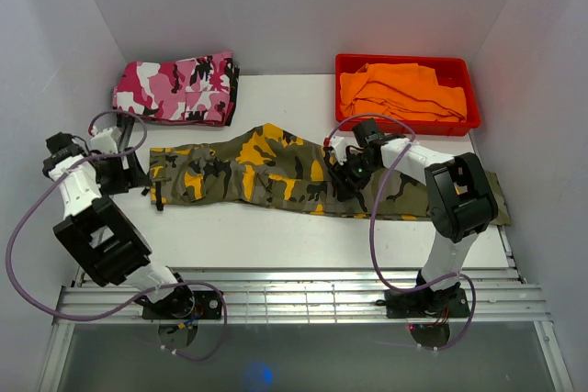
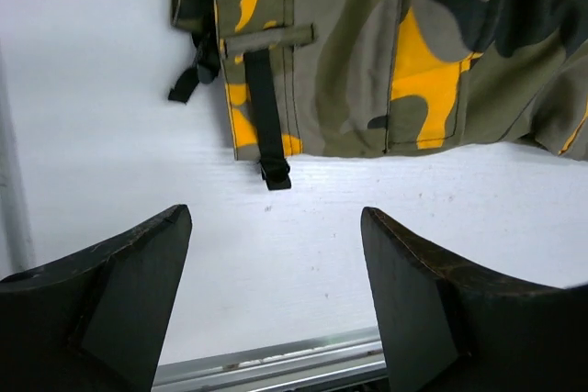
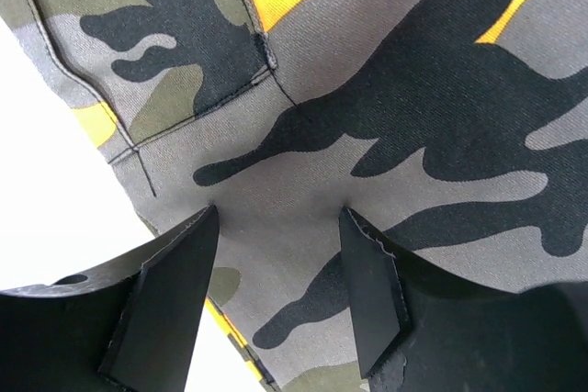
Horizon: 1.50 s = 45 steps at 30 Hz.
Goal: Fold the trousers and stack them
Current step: Fold the trousers
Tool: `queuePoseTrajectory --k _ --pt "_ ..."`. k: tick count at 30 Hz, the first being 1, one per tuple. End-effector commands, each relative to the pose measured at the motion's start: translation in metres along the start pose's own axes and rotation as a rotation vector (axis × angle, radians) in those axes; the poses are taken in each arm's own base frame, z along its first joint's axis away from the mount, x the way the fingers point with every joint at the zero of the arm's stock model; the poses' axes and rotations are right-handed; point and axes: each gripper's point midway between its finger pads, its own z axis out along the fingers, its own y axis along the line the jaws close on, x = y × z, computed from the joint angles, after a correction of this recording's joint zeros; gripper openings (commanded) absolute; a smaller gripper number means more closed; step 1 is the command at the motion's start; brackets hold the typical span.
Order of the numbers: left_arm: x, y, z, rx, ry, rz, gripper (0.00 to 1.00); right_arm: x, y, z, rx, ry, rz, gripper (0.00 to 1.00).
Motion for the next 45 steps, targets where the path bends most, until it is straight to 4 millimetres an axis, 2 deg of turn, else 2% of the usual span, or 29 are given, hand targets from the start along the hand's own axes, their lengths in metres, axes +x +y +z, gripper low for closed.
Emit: queuePoseTrajectory --k 1,2,7,13,20,27,29,31,34,35,37,38,42,44,45 --pt "0.028 -0.009 0.019 0.162 0.061 -0.107 0.85 0.092 -0.005 0.021 0.012 0.305 0.048 0.63" --pt "0.032 -0.002 0.025 0.171 0.066 -0.151 0.85 0.089 -0.006 0.021 0.013 0.303 0.044 0.63" --pt "0.026 0.005 0.045 0.218 0.025 -0.221 0.86 0.086 -0.005 0.023 -0.018 0.309 0.049 0.63" --pt "0.033 0.024 0.08 0.2 0.024 -0.318 0.86 0.083 -0.014 0.023 -0.002 0.331 0.015 0.63" --pt "0.057 0.025 0.112 0.226 0.072 -0.407 0.75 0.086 -0.018 0.023 -0.004 0.37 0.002 0.63" --pt "0.068 0.01 0.131 0.322 0.095 -0.492 0.61 0.088 -0.02 0.023 0.0 0.387 -0.002 0.63" --pt "0.065 0.012 0.13 0.308 0.092 -0.497 0.49 0.086 -0.022 0.023 0.005 0.385 -0.004 0.63" --pt "0.051 0.015 0.119 0.289 0.051 -0.474 0.4 0.087 -0.024 0.023 0.01 0.392 -0.006 0.63" --pt "0.019 0.008 0.094 0.31 -0.029 -0.419 0.21 0.086 -0.027 0.023 0.017 0.397 -0.017 0.62" --pt "0.004 0.008 0.086 0.309 -0.058 -0.393 0.09 0.087 -0.027 0.023 0.017 0.402 -0.018 0.62" --pt "-0.014 0.003 0.068 0.319 -0.089 -0.368 0.0 0.088 -0.029 0.023 0.021 0.41 -0.026 0.61" --pt "-0.031 0.001 0.058 0.332 -0.126 -0.331 0.0 0.087 -0.03 0.023 0.024 0.408 -0.03 0.61" --pt "-0.062 -0.008 0.035 0.359 -0.194 -0.223 0.0 0.088 -0.032 0.023 0.027 0.416 -0.04 0.6" --pt "-0.069 -0.011 0.033 0.379 -0.192 -0.199 0.0 0.089 -0.031 0.023 0.024 0.42 -0.043 0.6" --pt "-0.079 -0.011 0.029 0.382 -0.209 -0.17 0.0 0.089 -0.032 0.023 0.028 0.422 -0.047 0.59"
